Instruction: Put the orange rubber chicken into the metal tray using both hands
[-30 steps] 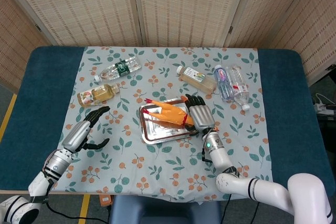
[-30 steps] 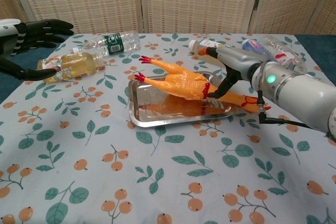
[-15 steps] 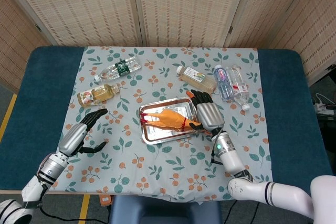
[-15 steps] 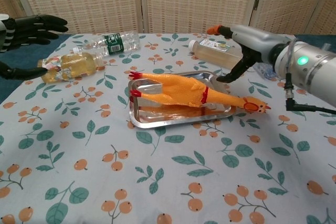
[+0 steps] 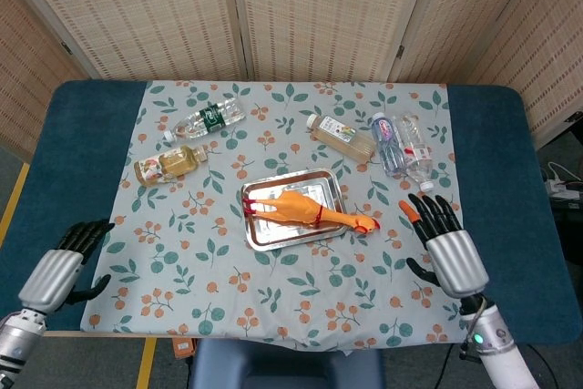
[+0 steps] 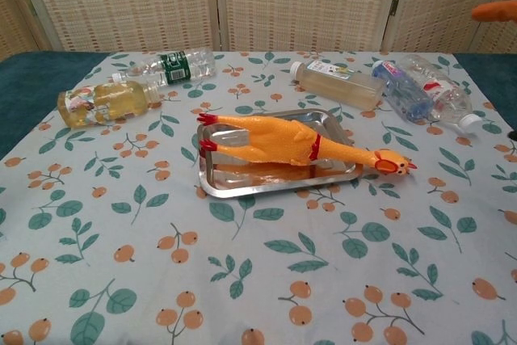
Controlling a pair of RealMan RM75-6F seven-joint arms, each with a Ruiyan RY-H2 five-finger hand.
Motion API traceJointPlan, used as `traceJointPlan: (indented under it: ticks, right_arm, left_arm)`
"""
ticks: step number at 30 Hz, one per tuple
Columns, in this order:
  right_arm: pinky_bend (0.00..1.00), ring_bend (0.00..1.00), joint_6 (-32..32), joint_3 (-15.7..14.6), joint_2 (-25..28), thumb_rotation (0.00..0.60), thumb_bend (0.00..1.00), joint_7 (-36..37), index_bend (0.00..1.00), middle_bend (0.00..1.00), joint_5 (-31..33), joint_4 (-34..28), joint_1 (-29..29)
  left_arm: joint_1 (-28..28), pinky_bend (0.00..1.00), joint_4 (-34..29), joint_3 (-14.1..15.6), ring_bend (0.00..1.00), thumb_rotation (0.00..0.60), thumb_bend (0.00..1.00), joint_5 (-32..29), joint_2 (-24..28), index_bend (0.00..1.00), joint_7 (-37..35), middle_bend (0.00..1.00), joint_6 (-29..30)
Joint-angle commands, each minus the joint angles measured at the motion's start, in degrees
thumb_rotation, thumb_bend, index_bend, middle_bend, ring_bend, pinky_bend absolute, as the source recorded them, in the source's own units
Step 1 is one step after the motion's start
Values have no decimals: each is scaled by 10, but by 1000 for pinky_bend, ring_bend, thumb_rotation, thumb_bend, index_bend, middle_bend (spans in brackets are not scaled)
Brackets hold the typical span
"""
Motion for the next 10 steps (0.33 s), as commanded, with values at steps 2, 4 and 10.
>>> traceJointPlan:
  ticks: [2, 4, 10]
  right_arm:
    - [0, 0, 117, -47, 10, 600, 175, 43, 0, 0, -52, 81, -104]
    - [0, 0, 119, -49, 23, 600, 175, 31, 0, 0, -49, 90, -115]
    - [0, 0, 106, -32, 41, 600, 175, 56, 0, 0, -35, 80, -124]
  left_arm:
    - [105, 0, 67, 1, 0, 600, 379, -14, -47, 0, 66, 0, 144]
    - [111, 0, 75, 3, 0, 600, 380, 3, -47, 0, 52, 0, 156]
    - [115, 0, 77, -1, 0, 600, 380, 26, -47, 0, 53, 0, 163]
